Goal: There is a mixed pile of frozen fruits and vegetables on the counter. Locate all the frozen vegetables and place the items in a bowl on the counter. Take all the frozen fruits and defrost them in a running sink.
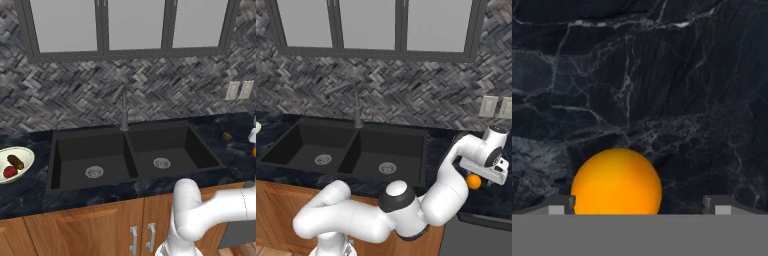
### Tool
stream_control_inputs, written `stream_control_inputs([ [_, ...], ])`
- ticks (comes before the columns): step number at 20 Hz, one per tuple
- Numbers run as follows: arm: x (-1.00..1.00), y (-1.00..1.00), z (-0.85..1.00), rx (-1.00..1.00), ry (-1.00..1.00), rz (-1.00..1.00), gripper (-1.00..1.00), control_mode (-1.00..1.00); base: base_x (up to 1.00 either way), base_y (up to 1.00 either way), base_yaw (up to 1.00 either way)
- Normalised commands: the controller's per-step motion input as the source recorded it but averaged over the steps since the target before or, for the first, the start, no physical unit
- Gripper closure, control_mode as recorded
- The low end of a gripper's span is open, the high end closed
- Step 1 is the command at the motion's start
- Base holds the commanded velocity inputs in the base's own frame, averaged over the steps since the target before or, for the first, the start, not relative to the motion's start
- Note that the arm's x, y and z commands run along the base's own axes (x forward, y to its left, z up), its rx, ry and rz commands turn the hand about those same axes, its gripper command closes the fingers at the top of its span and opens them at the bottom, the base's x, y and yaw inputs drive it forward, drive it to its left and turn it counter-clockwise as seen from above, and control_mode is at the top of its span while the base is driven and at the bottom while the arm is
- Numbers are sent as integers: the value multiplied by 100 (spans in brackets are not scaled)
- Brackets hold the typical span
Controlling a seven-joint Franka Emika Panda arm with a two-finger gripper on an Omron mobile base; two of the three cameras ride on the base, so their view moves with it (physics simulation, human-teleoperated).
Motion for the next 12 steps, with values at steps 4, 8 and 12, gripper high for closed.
stream_control_inputs([
  [4, 0, 0, -20, 1, 1, 0, -100, -100, 0, 0, 0],
  [8, -4, 2, -29, 0, 2, 0, -100, -100, 0, 0, 0],
  [12, -11, 0, -36, 0, 3, 0, -100, -100, 0, 0, 0],
])
